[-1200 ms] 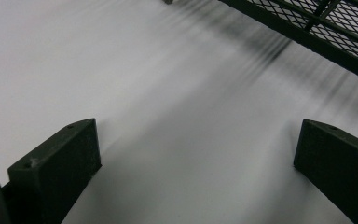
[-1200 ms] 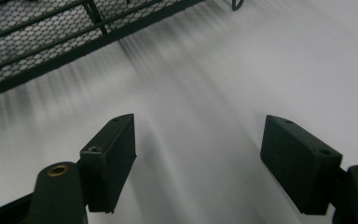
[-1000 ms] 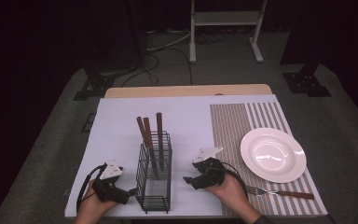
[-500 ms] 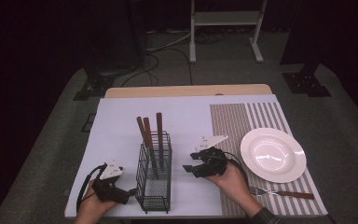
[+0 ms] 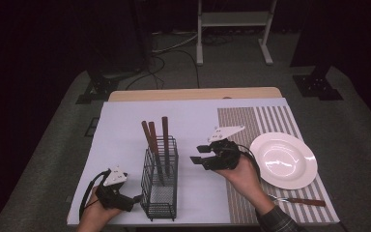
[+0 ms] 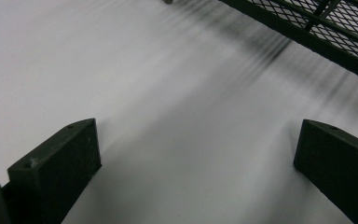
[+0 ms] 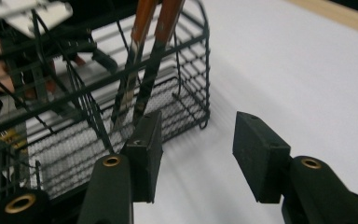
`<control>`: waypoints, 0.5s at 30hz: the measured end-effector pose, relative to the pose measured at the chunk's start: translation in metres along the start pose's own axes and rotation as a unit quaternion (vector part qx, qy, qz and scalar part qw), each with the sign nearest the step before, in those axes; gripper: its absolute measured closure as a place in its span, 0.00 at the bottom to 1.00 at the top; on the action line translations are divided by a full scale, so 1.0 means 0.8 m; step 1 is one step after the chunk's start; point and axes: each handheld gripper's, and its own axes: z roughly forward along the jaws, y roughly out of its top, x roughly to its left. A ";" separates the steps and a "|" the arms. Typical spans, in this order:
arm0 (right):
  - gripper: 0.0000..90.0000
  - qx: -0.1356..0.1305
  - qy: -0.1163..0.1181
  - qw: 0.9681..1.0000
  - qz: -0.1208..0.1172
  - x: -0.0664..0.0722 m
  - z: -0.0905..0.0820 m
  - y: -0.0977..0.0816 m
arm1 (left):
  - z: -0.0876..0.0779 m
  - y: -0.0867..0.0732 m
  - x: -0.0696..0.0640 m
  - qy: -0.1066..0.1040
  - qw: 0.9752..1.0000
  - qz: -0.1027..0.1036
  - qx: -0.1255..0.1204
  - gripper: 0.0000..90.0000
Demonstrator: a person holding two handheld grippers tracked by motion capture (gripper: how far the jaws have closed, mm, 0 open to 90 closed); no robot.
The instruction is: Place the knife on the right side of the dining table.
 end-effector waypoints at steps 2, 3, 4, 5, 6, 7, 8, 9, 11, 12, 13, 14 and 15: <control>0.57 -0.004 -0.001 1.000 -0.001 -0.001 -0.002 0.003 | 0.000 0.000 0.000 0.000 1.000 0.000 0.000 0.00; 0.57 -0.013 0.000 1.000 0.000 -0.002 -0.007 0.010 | 0.000 0.000 0.000 0.000 1.000 0.000 0.001 0.00; 0.57 -0.013 0.000 1.000 0.000 -0.002 -0.007 0.010 | 0.000 0.000 0.000 0.000 1.000 0.000 0.001 0.00; 0.57 -0.023 0.005 1.000 0.001 -0.002 -0.010 0.016 | 0.000 0.000 0.000 0.000 1.000 0.000 0.001 0.00; 0.57 -0.027 0.006 1.000 0.001 -0.003 -0.011 0.018 | 0.000 0.000 0.000 0.000 1.000 0.000 0.001 0.00; 0.57 -0.031 0.009 0.999 0.003 -0.003 -0.013 0.020 | 0.000 0.000 0.000 0.000 1.000 0.000 0.001 0.00; 0.57 -0.031 0.009 0.999 0.003 -0.003 -0.013 0.020 | 0.000 0.000 0.000 0.000 1.000 0.000 0.001 0.00; 0.57 -0.038 0.014 0.999 0.003 -0.004 -0.014 0.025 | 0.000 0.000 0.000 0.000 1.000 0.000 0.001 0.00; 0.57 -0.043 0.016 0.999 0.003 -0.004 -0.014 0.029 | 0.000 0.000 0.000 0.000 1.000 0.000 0.000 0.00; 0.57 -0.046 0.017 0.999 0.003 -0.005 -0.014 0.031 | 0.000 0.000 0.000 0.000 1.000 0.000 0.000 0.00; 0.57 -0.049 0.018 0.999 0.003 -0.005 -0.013 0.033 | 0.000 0.000 0.000 0.000 1.000 0.000 0.000 0.00; 0.56 -0.050 0.019 0.999 0.003 -0.005 -0.012 0.034 | 0.000 0.000 0.000 0.001 1.000 0.001 0.000 0.00; 0.56 -0.052 0.020 0.998 0.003 -0.005 -0.011 0.036 | 0.000 0.000 0.000 0.001 1.000 0.001 0.000 0.00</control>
